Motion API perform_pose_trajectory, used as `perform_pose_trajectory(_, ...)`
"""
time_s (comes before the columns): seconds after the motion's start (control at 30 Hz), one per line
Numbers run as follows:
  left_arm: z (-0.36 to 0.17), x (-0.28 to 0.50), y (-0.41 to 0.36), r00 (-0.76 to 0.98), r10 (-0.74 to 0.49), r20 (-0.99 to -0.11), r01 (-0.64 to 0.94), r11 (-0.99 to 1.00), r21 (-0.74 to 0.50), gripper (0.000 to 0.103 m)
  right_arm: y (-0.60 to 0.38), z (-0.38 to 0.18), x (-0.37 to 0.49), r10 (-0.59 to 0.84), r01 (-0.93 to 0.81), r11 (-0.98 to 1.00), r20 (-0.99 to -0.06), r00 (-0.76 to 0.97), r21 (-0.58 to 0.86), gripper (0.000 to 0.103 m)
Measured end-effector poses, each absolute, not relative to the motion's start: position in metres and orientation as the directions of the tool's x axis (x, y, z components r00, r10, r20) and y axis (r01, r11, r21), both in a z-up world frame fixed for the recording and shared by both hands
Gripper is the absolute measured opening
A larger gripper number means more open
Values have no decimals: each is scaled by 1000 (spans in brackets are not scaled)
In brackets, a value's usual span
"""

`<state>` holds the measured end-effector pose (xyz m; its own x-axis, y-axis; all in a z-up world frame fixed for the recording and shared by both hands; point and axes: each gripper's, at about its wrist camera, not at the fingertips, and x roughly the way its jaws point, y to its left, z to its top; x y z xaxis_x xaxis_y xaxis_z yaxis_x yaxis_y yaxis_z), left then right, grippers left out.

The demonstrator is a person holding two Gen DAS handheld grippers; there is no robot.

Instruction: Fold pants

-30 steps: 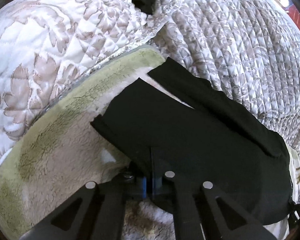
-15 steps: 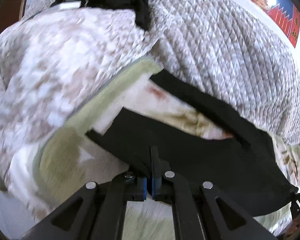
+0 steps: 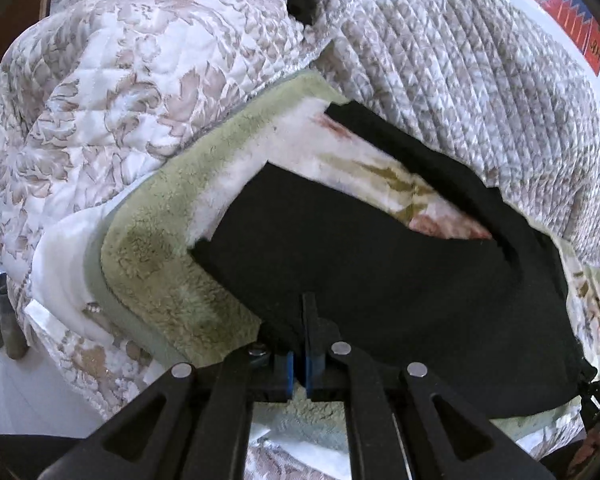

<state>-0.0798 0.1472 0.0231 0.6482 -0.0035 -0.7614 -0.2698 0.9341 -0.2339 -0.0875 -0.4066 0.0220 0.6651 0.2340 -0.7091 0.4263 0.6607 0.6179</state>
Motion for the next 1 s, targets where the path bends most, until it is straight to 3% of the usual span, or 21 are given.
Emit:
perform_pose_trajectory(0.07,28,-85,151,648,31,-761,-296,931,-214,10,-408,20,-92,234,454,647,-726,647,613,17)
perform_pose_trajectory(0.17,45,-97,160,671,110,-734,-343,923,-175,19,-409,43,-108,106,478,690,-730,676,543,29)
perform_pose_trajectory(0.27,62,-94,161,700,138,-700,-338,929,-154,30,-410,74,-120,-70,502,738,-689,721,451,30)
perform_pose_trajectory(0.3,66,-90,159,710,121,-694,-317,934,-162,36,-407,79,-116,-69,478,759,-675,735,443,30)
perform_pose_trajectory(0.37,69,-74,147,720,70,-690,-253,953,-168,42,-392,84,-98,6,376,821,-664,748,431,30)
perform_pose_trajectory(0.57,50,-15,95,666,-122,-736,-12,985,-174,43,-309,65,-34,272,-5,937,-721,638,349,30)
perform_pose_trajectory(0.7,18,18,94,588,-5,-809,-80,995,-65,42,-299,31,-10,251,-13,956,-798,548,292,30)
perform_pose_trajectory(0.77,19,25,107,613,26,-790,-110,993,-52,42,-307,30,-10,262,-5,950,-784,563,314,28)
perform_pose_trajectory(0.87,28,25,121,624,90,-776,-183,983,-33,42,-308,46,-17,146,26,978,-772,619,206,30)
perform_pose_trajectory(1.0,36,16,129,638,85,-765,-219,973,-74,42,-319,54,-6,145,51,972,-754,640,231,30)
